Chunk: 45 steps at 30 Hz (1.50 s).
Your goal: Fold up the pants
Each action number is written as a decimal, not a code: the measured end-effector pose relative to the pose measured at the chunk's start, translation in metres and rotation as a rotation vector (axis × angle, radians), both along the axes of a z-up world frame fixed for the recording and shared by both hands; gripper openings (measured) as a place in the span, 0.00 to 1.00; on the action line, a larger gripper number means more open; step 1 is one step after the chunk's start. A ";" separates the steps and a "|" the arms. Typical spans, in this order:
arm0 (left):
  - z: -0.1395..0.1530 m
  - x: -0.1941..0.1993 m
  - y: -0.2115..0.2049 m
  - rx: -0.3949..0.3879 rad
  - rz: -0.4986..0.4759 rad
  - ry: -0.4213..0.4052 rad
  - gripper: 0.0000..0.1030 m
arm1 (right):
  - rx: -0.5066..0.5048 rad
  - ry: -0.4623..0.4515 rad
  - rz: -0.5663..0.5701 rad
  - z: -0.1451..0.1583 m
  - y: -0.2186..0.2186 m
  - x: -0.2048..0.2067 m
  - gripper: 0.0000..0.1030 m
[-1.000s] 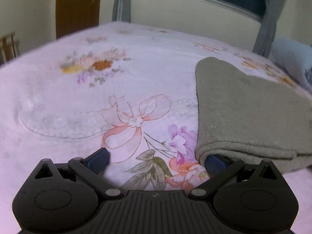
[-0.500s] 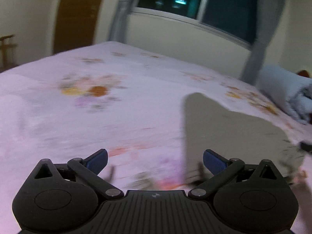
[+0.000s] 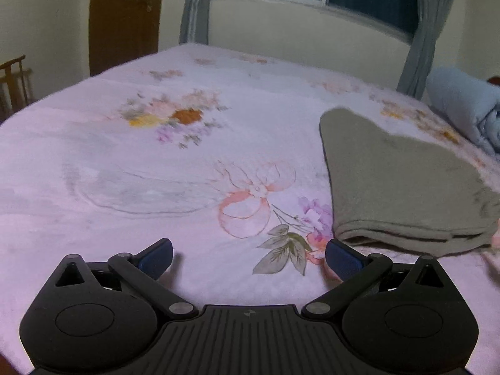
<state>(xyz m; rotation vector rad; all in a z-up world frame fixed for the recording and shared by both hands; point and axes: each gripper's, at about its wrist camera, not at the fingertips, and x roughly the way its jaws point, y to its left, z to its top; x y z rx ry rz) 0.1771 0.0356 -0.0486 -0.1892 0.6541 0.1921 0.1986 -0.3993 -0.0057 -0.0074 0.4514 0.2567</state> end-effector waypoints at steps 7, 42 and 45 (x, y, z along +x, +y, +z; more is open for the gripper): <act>0.036 -0.064 -0.018 -0.005 -0.065 -0.091 1.00 | -0.036 -0.103 0.031 0.030 -0.017 -0.096 0.94; 0.059 -0.185 -0.054 0.126 -0.155 -0.283 1.00 | 0.023 -0.157 -0.074 0.021 -0.039 -0.177 0.94; 0.059 -0.185 -0.053 0.124 -0.153 -0.285 1.00 | 0.023 -0.157 -0.074 0.020 -0.039 -0.176 0.94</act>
